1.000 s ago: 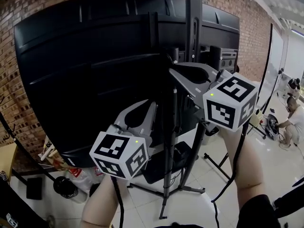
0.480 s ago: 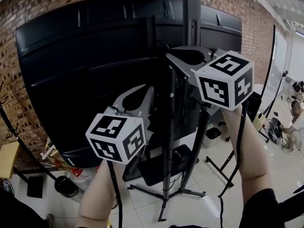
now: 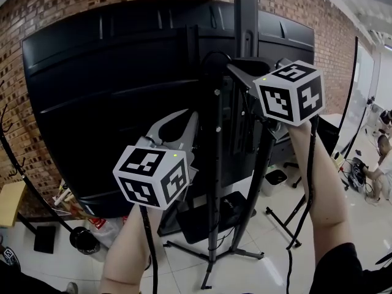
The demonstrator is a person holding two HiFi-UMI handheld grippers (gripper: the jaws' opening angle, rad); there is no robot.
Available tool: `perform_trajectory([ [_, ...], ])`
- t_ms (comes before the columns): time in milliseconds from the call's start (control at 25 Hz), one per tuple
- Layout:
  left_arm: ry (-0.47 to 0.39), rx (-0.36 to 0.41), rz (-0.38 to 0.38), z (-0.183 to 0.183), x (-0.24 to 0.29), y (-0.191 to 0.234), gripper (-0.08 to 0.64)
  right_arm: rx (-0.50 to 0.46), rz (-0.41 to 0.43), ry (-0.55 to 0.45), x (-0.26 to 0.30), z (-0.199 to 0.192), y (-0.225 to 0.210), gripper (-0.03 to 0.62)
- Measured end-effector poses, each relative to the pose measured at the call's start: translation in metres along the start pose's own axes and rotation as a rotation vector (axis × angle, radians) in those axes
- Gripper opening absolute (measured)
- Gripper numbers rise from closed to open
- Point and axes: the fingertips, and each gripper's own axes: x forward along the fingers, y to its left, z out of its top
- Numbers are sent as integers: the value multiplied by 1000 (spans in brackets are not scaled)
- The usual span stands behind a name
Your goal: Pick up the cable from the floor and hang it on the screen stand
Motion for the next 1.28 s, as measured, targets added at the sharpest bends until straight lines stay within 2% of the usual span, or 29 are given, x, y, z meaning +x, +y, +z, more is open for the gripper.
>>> perform_trajectory([
  [280, 10, 17, 21, -4, 3, 4, 5, 56, -43, 35, 0, -25, -12, 17],
  [600, 28, 14, 40, -8, 1, 8, 5, 163, -32, 84, 4, -65, -9, 17],
  [960, 40, 5, 51, -15, -7, 7, 6, 300, -14, 57, 7, -99, 6, 17],
  [1120, 37, 0, 52, -20, -13, 6, 6, 336, -8, 80, 7, -124, 15, 17],
  [1280, 32, 15, 55, -21, -17, 4, 5, 319, -30, 45, 0, -126, 24, 17],
])
